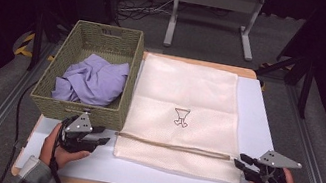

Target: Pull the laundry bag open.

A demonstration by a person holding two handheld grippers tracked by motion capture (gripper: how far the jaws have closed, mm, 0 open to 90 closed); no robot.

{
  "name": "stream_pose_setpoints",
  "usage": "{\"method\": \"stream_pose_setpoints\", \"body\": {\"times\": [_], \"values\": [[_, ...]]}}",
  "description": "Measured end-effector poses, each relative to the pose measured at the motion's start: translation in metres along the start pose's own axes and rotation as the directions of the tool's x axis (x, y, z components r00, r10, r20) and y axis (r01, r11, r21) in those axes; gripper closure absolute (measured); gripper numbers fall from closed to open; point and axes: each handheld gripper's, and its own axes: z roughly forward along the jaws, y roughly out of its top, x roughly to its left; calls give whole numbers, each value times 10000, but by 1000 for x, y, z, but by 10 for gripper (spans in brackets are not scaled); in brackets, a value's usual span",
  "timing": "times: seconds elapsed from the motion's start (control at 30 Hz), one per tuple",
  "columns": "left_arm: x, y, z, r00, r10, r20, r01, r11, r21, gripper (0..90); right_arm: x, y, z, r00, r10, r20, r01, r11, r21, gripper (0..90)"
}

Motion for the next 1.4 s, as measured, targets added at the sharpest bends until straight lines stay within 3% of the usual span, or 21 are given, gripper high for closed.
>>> {"method": "stream_pose_setpoints", "body": {"times": [0.23,0.53,0.7,0.83,1.2,1.33,1.4], "values": [[-6,-6,-9,9986,-514,-150,509,9984,-264,364,3,8,-6,10000,-54,-33,52,9976,-689,551],[-12,-16,-11,9935,-1066,-398,1058,9942,-206,228,18,29,5,9969,-630,-464,599,9960,-662,465],[-16,-16,-11,9928,-1025,-624,1014,9946,-206,175,36,50,23,9894,-1202,-817,1148,9911,-680,416],[-16,-16,-11,9926,-1069,-571,1050,9939,-345,153,50,66,44,9788,-1587,-1294,1522,9866,-588,416],[-18,-15,-6,9950,-902,-423,897,9959,-145,157,75,85,93,9565,-1825,-2278,1892,9819,78,449],[-18,-16,-7,9953,-871,-425,865,9961,-156,160,79,85,106,9535,-1803,-2416,1943,9803,353,464],[-18,-17,-7,9949,-942,-370,936,9955,-178,160,80,86,111,9569,-1803,-2275,1942,9801,404,483]]}}
